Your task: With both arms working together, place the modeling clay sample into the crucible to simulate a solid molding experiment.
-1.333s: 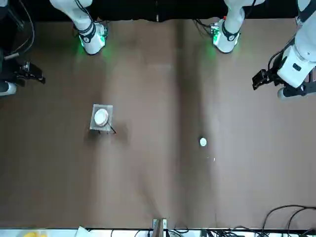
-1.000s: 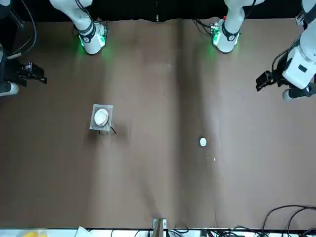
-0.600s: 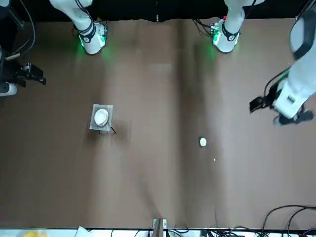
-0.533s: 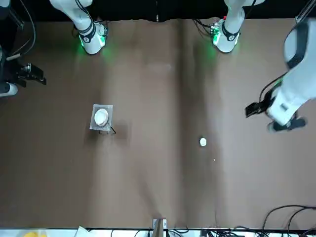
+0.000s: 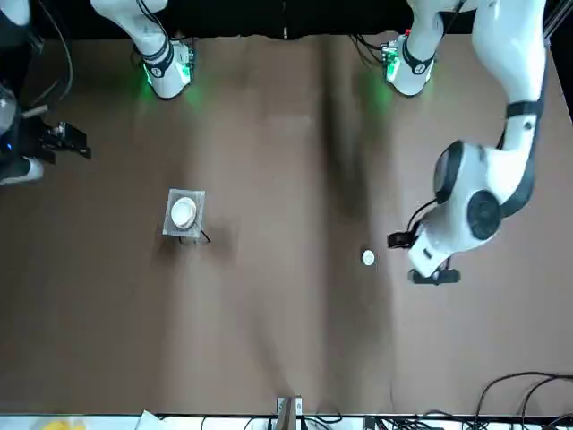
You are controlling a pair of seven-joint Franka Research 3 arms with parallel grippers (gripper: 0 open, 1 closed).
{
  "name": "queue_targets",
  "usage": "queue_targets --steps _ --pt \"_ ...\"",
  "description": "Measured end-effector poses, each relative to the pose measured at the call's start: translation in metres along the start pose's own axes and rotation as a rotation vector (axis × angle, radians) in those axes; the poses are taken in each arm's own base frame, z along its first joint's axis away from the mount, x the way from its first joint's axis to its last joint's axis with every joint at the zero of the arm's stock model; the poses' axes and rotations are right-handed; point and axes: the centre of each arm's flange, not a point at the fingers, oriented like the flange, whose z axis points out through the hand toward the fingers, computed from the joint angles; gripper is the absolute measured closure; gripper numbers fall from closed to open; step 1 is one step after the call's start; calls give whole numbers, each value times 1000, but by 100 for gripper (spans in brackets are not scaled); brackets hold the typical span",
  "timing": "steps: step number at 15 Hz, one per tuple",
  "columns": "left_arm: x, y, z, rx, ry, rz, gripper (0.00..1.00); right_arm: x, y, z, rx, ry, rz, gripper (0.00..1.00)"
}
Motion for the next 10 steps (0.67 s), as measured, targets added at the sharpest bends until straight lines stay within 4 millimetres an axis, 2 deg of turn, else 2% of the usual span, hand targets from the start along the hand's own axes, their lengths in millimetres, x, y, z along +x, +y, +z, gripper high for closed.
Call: queue_targets --steps 2,3,4,6,7,9,10 --pt "6 17 32 4 8 29 0 20 -3 32 6 -14 -1 5" --pt "9 22 44 1 12 35 0 31 -3 52 17 -16 2 6" --pt "11 24 55 -2 14 36 0 40 -3 73 34 -18 7 14" --pt "13 29 76 -4 1 41 0 53 -8 115 71 -50 13 16" --pt "12 34 88 -2 -10 43 0 58 -15 134 93 -76 11 24" --pt "10 44 108 2 -28 42 0 66 -32 169 122 -131 2 29" --pt "9 47 115 4 -35 42 0 70 -39 182 123 -152 -4 36"
